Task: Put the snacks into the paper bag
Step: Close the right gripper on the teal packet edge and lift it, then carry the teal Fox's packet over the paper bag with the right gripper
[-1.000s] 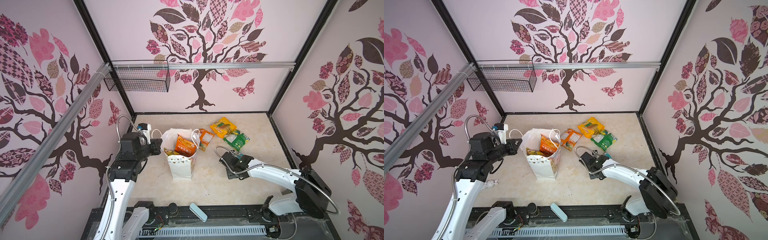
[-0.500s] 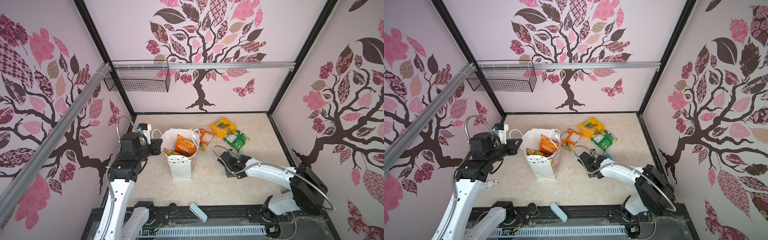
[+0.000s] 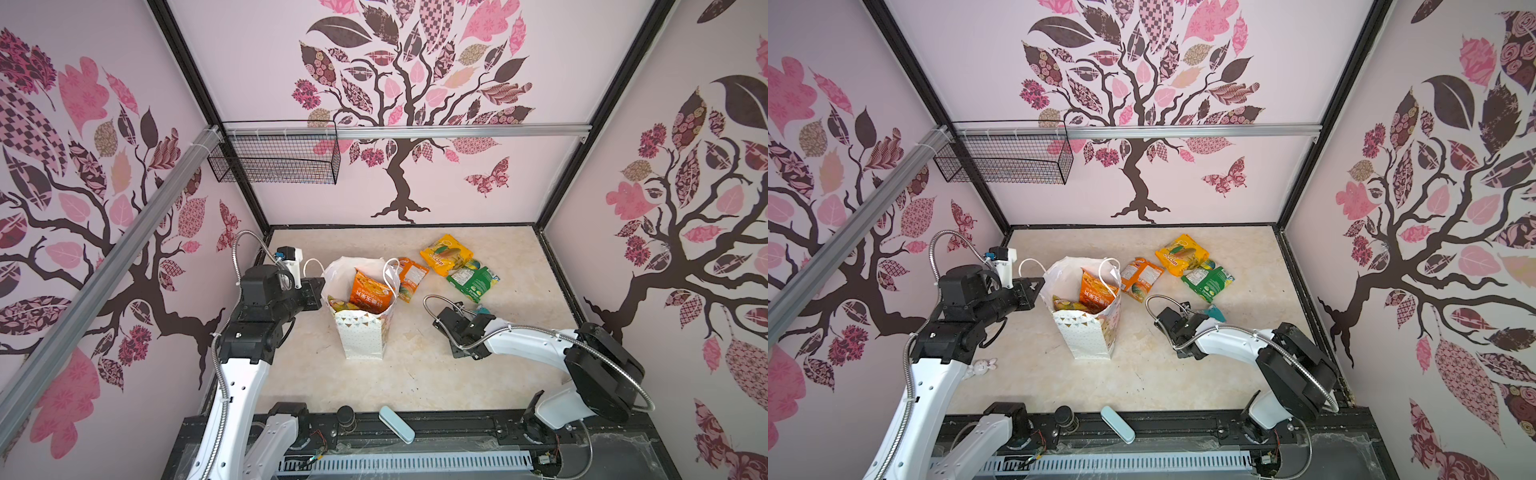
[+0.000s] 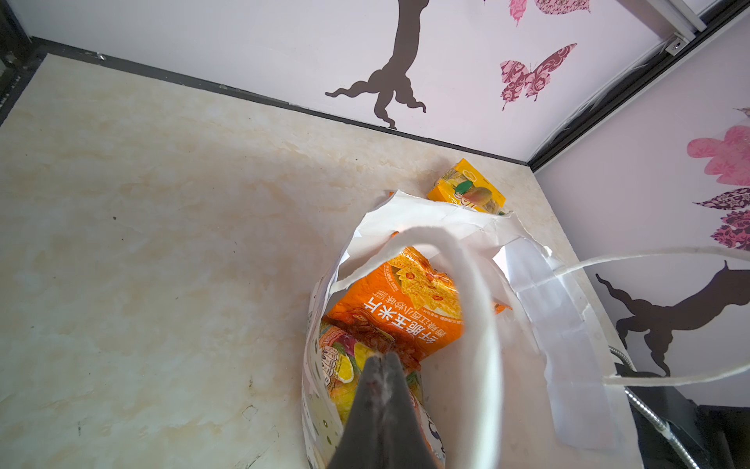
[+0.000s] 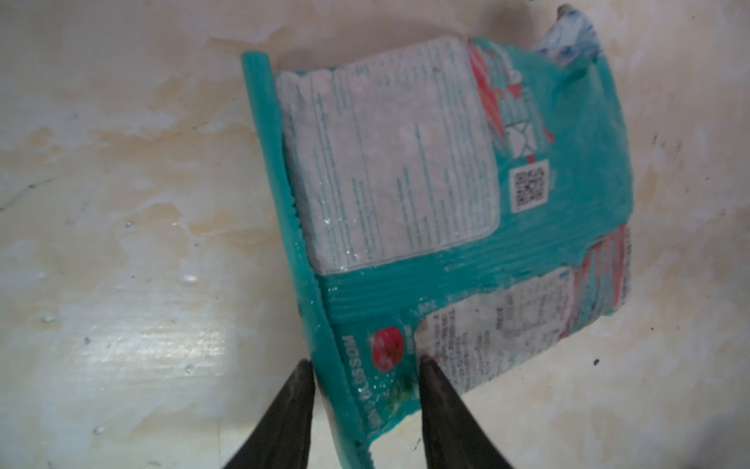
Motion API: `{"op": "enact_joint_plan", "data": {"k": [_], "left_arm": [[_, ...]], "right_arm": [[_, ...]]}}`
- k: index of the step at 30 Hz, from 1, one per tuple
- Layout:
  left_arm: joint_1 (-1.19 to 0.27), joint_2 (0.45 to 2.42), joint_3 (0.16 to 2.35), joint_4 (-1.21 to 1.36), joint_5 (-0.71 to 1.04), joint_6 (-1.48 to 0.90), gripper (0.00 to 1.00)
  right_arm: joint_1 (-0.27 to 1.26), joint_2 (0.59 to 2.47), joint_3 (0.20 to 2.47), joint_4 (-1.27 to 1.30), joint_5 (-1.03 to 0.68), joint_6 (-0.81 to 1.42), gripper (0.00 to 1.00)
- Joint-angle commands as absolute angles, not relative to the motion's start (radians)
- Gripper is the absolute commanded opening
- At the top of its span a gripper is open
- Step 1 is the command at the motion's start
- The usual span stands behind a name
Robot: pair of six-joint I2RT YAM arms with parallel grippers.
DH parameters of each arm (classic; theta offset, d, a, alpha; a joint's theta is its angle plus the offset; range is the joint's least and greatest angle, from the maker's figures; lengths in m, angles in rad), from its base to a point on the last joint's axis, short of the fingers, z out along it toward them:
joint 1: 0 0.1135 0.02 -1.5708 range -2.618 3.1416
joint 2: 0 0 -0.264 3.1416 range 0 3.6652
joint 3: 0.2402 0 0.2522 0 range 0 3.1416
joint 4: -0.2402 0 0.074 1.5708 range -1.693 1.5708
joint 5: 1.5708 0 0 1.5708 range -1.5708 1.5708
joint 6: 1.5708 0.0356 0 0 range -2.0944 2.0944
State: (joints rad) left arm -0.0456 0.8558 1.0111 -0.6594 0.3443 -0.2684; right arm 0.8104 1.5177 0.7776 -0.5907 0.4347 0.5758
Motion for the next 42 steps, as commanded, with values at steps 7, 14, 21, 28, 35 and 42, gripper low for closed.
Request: {"op": "enact_joint_plan", "data": {"k": [7, 14, 21, 28, 35, 42], "left_arm": [[-0.042, 0.847, 0.981, -0.650, 0.350, -0.262, 0.03], [-0.041, 0.845, 0.980, -0.650, 0.348, -0.261, 0.03], [-0.041, 0.843, 0.981, -0.650, 0.348, -0.261, 0.03], [-0.042, 0.841, 0.980, -0.649, 0.347, -0.261, 0.04], [-0.043, 0.839, 0.980, -0.649, 0.348, -0.261, 0.03], [-0.043, 0.838, 0.979, -0.648, 0.348, -0.262, 0.03]], "right_arm": [[0.816, 1.586, 0.782, -0.568, 0.434, 0.569, 0.32], [0.817, 1.585, 0.787, -0.571, 0.418, 0.573, 0.12], [0.816, 1.487, 0.792, -0.567, 0.381, 0.568, 0.00], [0.766, 1.356, 0.806, -0.588, 0.297, 0.542, 0.00], [0.660, 1.166, 0.787, -0.545, 0.157, 0.510, 0.00], [0.648, 1.073, 0.852, -0.568, 0.142, 0.497, 0.00]]}}
